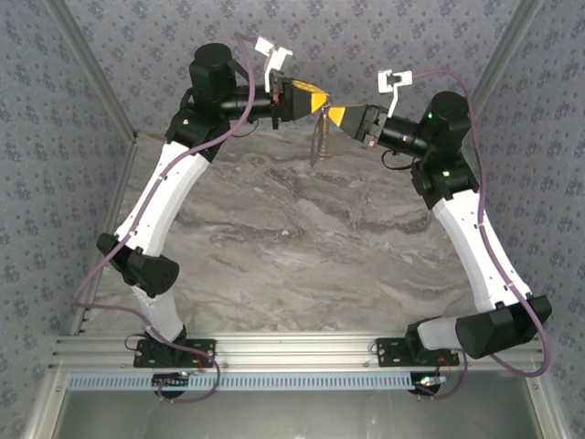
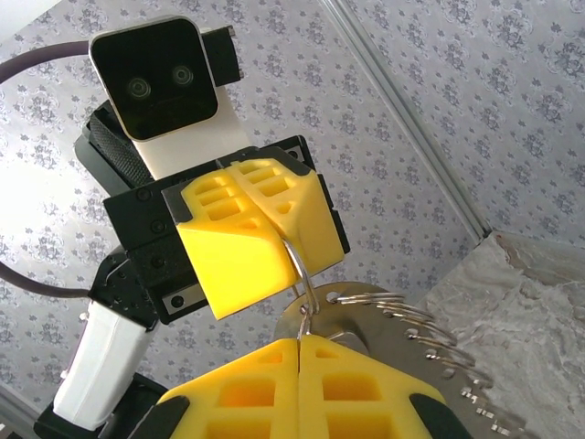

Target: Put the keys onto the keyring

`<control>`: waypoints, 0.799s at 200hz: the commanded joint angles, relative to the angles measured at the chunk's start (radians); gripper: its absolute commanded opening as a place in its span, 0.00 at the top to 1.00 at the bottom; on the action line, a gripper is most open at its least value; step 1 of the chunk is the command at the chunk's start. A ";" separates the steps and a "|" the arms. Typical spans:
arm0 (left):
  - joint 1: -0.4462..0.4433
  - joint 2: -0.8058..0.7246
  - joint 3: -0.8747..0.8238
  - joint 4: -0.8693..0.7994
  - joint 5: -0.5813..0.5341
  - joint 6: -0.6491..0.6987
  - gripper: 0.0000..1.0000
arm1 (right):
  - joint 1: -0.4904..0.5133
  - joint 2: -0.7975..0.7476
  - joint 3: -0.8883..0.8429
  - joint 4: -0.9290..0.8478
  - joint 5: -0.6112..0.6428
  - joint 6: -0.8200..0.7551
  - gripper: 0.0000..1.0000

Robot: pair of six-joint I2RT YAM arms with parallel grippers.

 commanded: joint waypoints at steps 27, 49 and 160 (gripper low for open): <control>-0.007 -0.063 -0.051 0.131 -0.032 -0.052 1.00 | 0.055 0.030 0.041 -0.007 0.005 -0.030 1.00; -0.010 -0.071 -0.074 0.153 -0.044 -0.063 1.00 | 0.079 0.046 0.069 -0.050 0.012 -0.062 1.00; 0.002 -0.120 -0.244 0.459 -0.150 -0.236 1.00 | -0.120 -0.102 -0.028 0.052 -0.036 0.066 0.53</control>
